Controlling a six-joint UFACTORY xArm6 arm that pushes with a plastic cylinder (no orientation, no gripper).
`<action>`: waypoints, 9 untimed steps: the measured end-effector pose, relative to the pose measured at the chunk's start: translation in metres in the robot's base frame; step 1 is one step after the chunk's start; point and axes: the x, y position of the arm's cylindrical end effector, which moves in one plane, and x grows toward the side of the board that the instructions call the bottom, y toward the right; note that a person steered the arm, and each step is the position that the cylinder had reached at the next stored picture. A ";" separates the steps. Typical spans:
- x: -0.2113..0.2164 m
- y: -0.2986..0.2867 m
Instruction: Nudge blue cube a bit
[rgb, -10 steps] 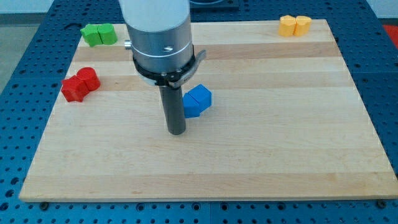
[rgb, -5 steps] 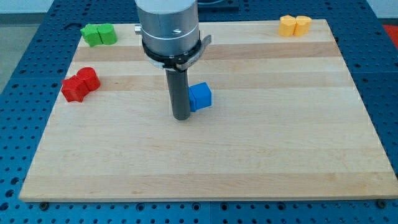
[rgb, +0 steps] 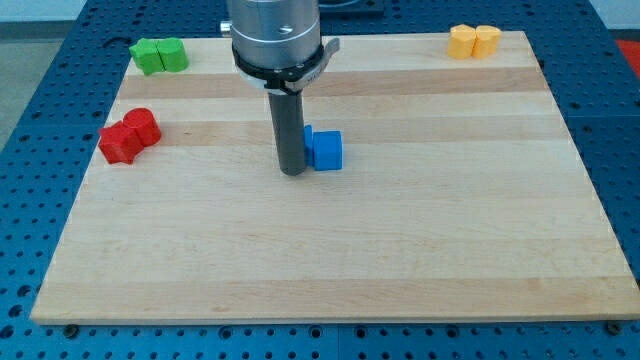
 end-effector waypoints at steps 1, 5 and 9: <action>0.015 -0.001; 0.031 0.008; 0.006 0.023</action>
